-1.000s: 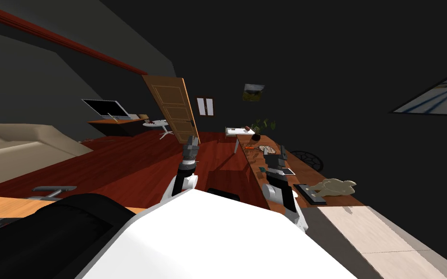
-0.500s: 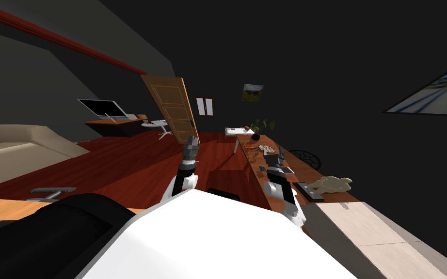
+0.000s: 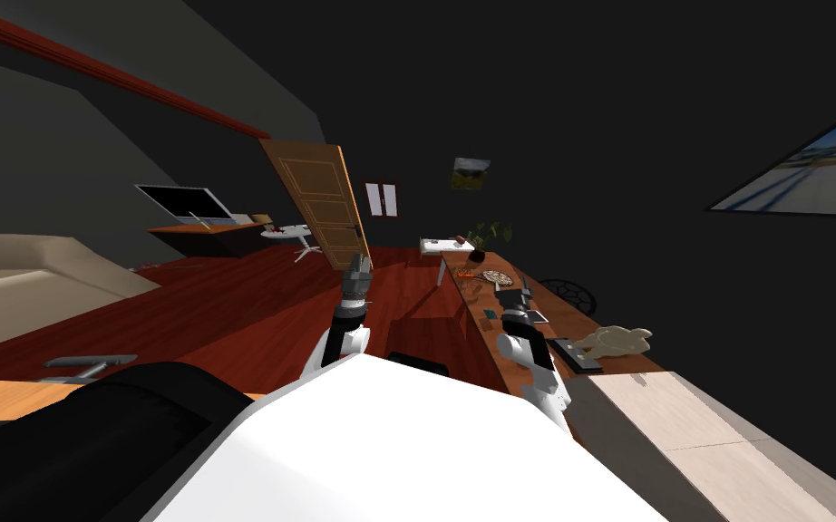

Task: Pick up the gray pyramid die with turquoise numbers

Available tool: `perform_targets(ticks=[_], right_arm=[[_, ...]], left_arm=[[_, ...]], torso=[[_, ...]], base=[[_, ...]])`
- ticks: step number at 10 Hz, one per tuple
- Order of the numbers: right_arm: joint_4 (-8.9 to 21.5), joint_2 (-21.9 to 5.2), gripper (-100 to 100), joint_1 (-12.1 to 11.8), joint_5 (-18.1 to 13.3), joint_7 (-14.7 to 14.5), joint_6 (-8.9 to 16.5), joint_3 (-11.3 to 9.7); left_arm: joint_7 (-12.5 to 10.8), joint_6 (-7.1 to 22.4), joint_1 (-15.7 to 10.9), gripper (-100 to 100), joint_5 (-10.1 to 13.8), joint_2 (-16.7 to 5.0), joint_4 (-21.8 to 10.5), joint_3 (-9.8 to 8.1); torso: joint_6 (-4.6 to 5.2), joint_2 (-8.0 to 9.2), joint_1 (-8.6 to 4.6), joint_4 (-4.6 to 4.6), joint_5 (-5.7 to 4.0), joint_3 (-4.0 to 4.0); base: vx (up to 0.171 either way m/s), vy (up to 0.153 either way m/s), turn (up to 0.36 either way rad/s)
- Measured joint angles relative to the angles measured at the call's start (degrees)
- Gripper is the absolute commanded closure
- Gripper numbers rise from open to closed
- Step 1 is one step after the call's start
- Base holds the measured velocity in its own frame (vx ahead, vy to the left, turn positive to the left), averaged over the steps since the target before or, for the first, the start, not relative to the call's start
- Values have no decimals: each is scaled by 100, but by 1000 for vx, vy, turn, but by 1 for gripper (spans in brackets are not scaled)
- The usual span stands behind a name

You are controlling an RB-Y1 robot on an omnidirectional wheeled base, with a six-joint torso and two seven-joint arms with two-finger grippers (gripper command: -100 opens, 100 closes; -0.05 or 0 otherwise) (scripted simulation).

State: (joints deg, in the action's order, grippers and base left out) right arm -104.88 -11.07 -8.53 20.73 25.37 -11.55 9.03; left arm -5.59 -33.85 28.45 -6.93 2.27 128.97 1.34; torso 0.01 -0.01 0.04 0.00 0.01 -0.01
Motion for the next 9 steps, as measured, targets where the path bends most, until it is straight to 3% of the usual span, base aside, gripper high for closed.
perform_targets(ticks=[9], right_arm=[[1620,-91,-100,915,1132,652,1007,755]], left_arm=[[0,0,0,0,0,0,0,0]], torso=[[-1,-3,-6,-1,-2,-2]], base=[[4,1,-23]])
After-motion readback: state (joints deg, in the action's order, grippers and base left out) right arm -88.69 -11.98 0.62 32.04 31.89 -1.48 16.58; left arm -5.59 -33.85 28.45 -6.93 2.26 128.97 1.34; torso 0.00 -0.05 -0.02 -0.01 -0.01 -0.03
